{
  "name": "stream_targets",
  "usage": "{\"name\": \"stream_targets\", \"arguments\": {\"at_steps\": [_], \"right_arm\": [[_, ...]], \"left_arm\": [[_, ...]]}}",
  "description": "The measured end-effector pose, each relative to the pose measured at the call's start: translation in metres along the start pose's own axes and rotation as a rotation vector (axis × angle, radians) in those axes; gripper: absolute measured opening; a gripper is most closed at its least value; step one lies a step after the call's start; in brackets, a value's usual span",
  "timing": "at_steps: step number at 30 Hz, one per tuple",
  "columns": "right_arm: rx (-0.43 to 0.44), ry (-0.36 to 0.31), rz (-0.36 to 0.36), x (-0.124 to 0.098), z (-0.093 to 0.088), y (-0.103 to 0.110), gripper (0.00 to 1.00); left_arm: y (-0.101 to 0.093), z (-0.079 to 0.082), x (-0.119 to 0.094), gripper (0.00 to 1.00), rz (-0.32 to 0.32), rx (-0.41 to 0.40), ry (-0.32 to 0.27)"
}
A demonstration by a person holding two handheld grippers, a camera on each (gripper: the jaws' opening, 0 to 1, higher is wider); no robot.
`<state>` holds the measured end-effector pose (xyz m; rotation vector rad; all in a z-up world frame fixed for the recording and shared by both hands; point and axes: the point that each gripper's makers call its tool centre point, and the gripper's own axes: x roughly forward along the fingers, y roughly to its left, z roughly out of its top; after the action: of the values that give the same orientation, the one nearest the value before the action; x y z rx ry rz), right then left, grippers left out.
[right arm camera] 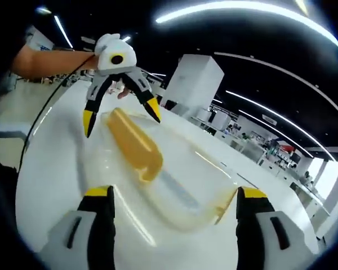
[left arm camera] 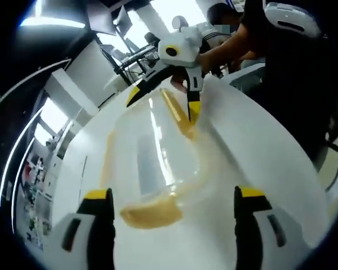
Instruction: Snap each plastic latch of the storage box into its locked position after aligning the lid with the box until every specified latch is closed and the lid sits flush.
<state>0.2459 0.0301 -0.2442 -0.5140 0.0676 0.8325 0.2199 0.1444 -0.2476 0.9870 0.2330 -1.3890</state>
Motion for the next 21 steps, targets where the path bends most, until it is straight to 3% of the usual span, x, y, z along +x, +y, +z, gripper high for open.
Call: {"name": "stream_targets", "arguments": {"at_steps": [3, 8, 15, 17, 18, 21], "right_arm": [[0.013, 0.009, -0.004, 0.0, 0.001, 0.001, 0.89], [0.031, 0.025, -0.021, 0.0, 0.0, 0.003, 0.88], [0.049, 0.034, -0.034, 0.0, -0.001, 0.003, 0.87], [0.052, 0.03, -0.037, 0.001, 0.0, 0.004, 0.87], [0.055, 0.028, -0.037, 0.001, 0.0, 0.004, 0.87], [0.07, 0.026, -0.043, 0.002, 0.001, 0.005, 0.87]], "left_arm": [[-0.001, 0.0, 0.004, 0.89, 0.007, 0.043, 0.024], [0.011, 0.004, 0.005, 0.72, 0.055, 0.109, 0.046], [0.013, 0.005, 0.005, 0.72, 0.042, 0.113, 0.053], [0.013, 0.006, 0.006, 0.71, 0.038, 0.12, 0.038], [0.013, 0.011, 0.007, 0.7, 0.036, 0.095, 0.0], [0.013, 0.015, 0.007, 0.68, 0.033, 0.056, -0.025]]}}
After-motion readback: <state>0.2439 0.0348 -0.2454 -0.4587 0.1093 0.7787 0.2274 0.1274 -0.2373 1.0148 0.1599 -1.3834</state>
